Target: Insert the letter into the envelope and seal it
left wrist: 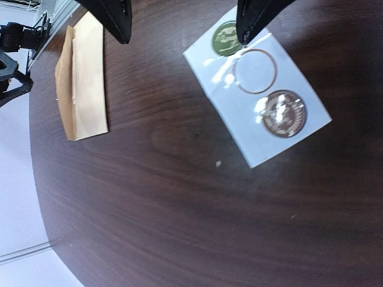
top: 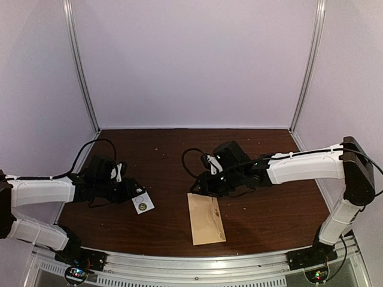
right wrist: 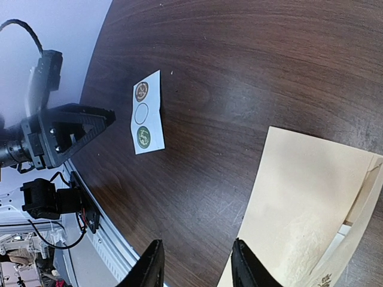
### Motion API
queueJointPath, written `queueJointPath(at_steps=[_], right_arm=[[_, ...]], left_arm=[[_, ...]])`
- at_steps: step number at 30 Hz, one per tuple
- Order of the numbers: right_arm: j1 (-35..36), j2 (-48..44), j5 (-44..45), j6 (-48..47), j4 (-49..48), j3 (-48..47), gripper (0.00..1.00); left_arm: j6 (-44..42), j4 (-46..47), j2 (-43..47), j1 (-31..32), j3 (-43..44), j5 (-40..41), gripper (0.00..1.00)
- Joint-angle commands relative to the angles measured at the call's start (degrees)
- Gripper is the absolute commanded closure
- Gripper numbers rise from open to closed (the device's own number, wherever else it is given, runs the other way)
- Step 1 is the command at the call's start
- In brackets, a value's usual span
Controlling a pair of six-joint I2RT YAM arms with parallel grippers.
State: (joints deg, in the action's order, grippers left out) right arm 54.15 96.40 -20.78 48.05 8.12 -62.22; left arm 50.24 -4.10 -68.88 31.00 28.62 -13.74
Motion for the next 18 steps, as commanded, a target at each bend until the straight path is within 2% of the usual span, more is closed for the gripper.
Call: queueJointPath(at_steps=[1,7,18], right_arm=[[0.82,3.06,-0.25,-0.77,0.14,-2.93,0.61],[0.96,4.54,-0.53,-0.43,-0.27,-4.05,0.61],[1.03,5.97,-0.9,-0.16,-0.82,-4.05,0.6]], left_arm=[[-0.47,2.65,1.11,-3.1,-3.69,-3.93,0.39],[-0.32,1.73,0.61,-3.76,-5.58,-1.02,0.34],[-1.58,7.7,-3.88,-3.76,-7.42,-0.24,0.36]])
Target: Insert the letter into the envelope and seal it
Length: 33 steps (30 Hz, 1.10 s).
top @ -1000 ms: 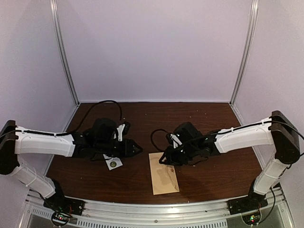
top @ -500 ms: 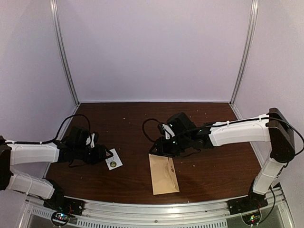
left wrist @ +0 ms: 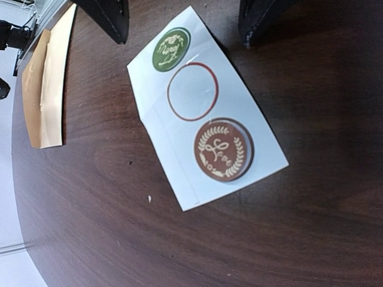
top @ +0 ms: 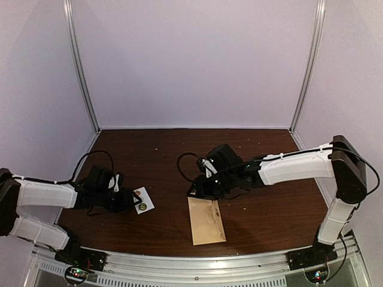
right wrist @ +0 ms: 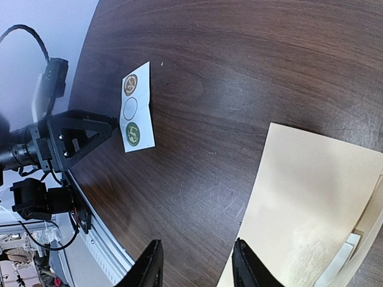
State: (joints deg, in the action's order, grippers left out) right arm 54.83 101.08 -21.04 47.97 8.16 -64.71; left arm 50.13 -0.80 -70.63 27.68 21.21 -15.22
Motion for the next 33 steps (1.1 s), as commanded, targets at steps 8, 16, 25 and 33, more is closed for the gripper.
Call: queueJointPath(at_steps=[8,16,25,33], right_arm=[[0.27,2.87,-0.73,0.37,-2.39,-1.48,0.6],[0.19,9.09,-3.18,1.86,-7.25,-4.48,0.6],[0.19,14.95,-5.18,6.12,-13.41,-6.89,0.58],[-0.35,20.01,-4.04,6.08,-13.89,-10.8,0.57]], left_arm=[[-5.09,6.28,-7.86,-0.44,2.15,1.91,0.45],[-8.9,8.82,-14.22,0.86,5.54,-0.03,0.52],[-8.36,11.65,-17.72,4.75,7.18,-1.18,0.59],[-7.62,12.38,-20.93,6.16,8.12,-0.41,0.66]])
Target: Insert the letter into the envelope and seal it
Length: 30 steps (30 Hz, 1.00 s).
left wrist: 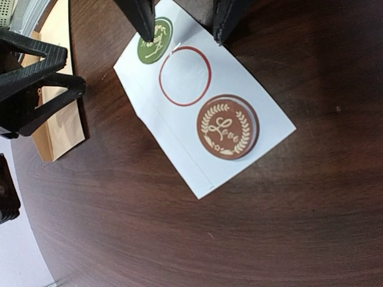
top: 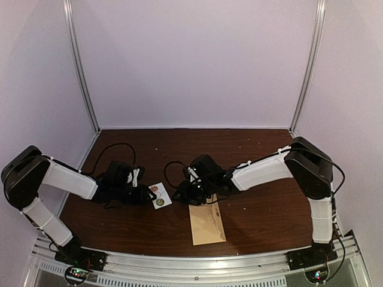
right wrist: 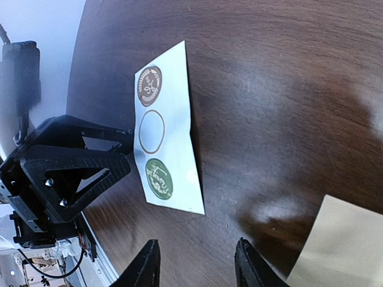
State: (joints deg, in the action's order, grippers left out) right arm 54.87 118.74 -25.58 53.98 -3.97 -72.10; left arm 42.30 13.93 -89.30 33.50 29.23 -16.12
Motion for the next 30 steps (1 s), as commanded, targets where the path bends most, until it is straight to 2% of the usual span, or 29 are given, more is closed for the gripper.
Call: queueJointPath(at_steps=[1,13,23,30], right_arm=[[-0.57,2.9,0.72,-0.41,-1.33,-4.34,0.57],[-2.23,9.91,-1.77,-3.52,0.91,-11.4,0.57],[-2.22,12.27,-6.14,-1.42,-2.96,-12.43,0.58],[-2.23,13.06,-8.28,1.2,-5.95,-12.14,0.62]], left_arm=[[0.22,-2.43,-2.28,0.34,0.25,0.6,0.66],[-1.34,-3.04,-4.0,0.35,1.84,0.11,0.67],[-1.72,-2.17,-5.13,0.83,2.74,-1.28,0.67],[-1.11,-1.36,-6.17,1.57,3.02,-1.72,0.67]])
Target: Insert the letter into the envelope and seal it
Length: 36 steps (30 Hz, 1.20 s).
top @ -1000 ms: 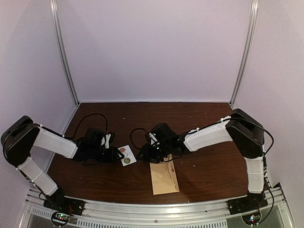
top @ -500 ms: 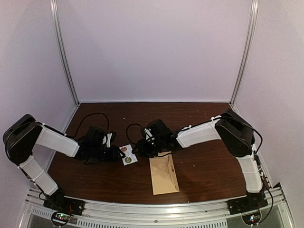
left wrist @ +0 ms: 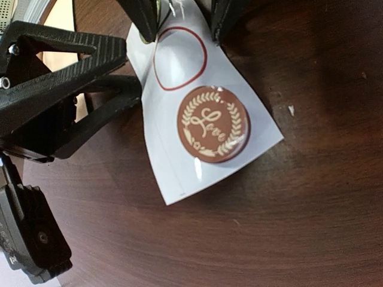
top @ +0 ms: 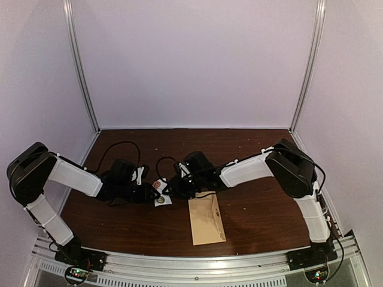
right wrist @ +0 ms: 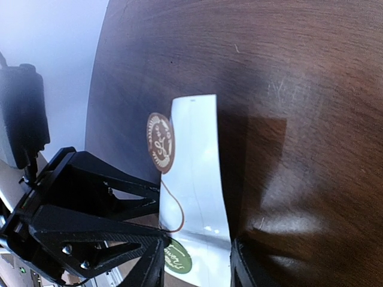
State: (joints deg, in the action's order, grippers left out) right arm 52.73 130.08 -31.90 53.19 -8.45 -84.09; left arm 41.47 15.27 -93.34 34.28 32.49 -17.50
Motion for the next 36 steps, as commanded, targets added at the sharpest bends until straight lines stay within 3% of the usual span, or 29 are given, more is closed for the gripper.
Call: queueJointPath(at_steps=[1,15,23,30,36], right_arm=[[-0.09,1.75,-2.11,2.27,-1.77,-0.16,0.63],[-0.08,1.34,-0.83,2.01,-0.26,0.98,0.68],[-0.17,-0.96,-0.22,1.81,-0.6,2.04,0.69],[-0.69,-10.58,1.88,-1.97,-0.2,6.81,0.67],[-0.95,-23.76,2.67,-5.91,-0.47,15.0,0.53]], left_arm=[[-0.18,-2.68,-2.11,0.86,-0.23,-0.33,0.68],[2.51,-0.39,2.51,0.87,-2.7,1.45,0.83],[2.18,1.89,5.12,0.87,-4.96,0.87,0.98],[-0.1,2.48,11.59,0.87,-6.46,-0.91,0.99],[-2.46,1.47,23.4,1.62,-6.55,-5.63,0.98]])
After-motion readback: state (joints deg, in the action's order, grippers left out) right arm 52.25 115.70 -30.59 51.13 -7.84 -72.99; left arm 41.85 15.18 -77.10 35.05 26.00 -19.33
